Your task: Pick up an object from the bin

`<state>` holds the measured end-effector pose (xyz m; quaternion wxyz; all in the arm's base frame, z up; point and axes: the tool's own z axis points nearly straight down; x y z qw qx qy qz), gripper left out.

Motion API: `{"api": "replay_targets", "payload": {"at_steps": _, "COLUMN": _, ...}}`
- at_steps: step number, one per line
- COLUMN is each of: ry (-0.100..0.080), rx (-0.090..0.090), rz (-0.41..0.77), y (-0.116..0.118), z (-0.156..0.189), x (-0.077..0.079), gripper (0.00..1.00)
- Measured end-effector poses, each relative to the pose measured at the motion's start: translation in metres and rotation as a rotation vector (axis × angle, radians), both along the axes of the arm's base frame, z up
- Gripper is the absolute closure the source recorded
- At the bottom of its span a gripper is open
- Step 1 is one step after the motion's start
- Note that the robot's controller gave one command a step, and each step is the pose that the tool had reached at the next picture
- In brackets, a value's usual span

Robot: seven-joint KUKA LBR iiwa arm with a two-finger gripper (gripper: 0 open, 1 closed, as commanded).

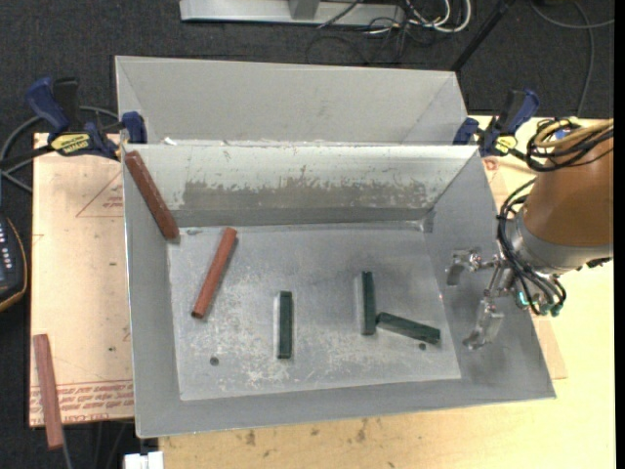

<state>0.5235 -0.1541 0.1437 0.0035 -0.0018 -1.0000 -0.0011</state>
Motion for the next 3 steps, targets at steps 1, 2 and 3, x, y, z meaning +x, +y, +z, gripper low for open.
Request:
{"api": "replay_targets", "payload": {"at_steps": 1, "ry": -0.003, "rx": 0.002, "rz": 0.075, "y": 0.032, "z": -0.078, "x": 0.002, "gripper": 0.00}}
{"api": "replay_targets", "payload": {"at_steps": 2, "ry": -0.009, "rx": -0.001, "rz": 0.074, "y": 0.030, "z": -0.074, "x": 0.004, "gripper": 1.00}}
{"api": "replay_targets", "payload": {"at_steps": 3, "ry": -0.019, "rx": -0.004, "rz": 0.069, "y": 0.051, "z": 0.095, "x": 0.006, "gripper": 1.00}}
